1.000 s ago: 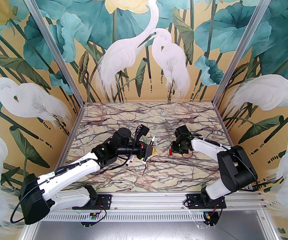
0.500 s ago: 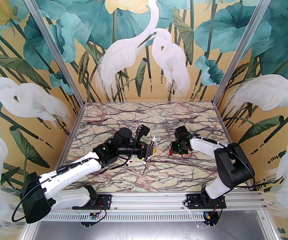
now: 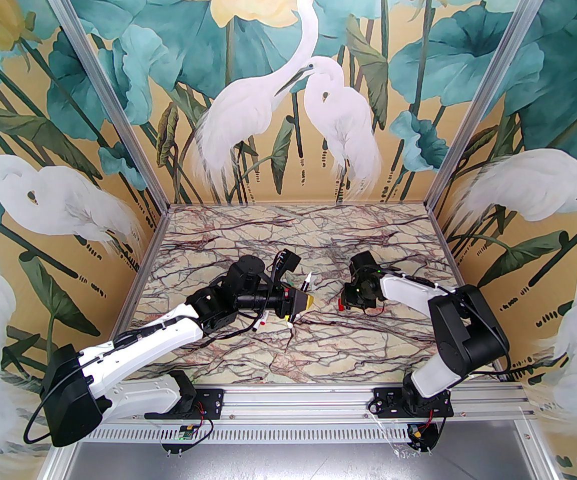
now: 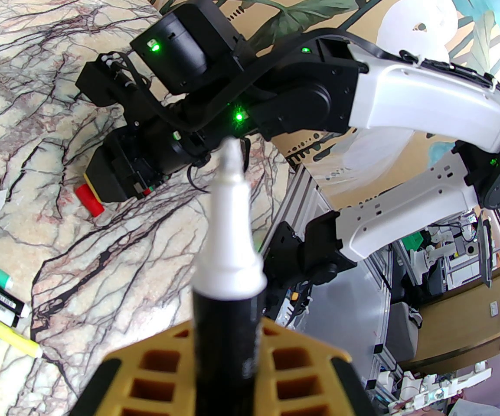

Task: Open the pen caps

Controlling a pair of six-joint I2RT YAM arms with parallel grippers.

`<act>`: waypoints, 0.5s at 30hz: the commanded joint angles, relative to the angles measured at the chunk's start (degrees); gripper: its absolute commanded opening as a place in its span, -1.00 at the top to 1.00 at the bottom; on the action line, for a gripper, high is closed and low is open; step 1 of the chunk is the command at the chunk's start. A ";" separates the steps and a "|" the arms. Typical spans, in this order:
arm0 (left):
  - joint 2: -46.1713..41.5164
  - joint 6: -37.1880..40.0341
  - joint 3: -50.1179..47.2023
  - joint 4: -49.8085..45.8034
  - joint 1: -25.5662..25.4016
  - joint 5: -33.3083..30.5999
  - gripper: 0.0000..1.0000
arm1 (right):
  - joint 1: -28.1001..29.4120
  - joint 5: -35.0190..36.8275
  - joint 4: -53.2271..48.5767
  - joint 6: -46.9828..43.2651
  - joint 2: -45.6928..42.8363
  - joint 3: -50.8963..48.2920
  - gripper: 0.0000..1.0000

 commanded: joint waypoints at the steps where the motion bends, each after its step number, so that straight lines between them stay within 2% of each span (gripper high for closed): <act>1: 0.10 -0.55 -1.03 1.92 0.26 1.37 0.90 | -0.28 0.88 0.83 0.52 1.48 0.70 0.49; 15: 0.34 -0.52 -1.13 2.09 0.26 1.26 0.90 | -0.24 0.97 -3.13 0.39 -5.22 1.12 0.43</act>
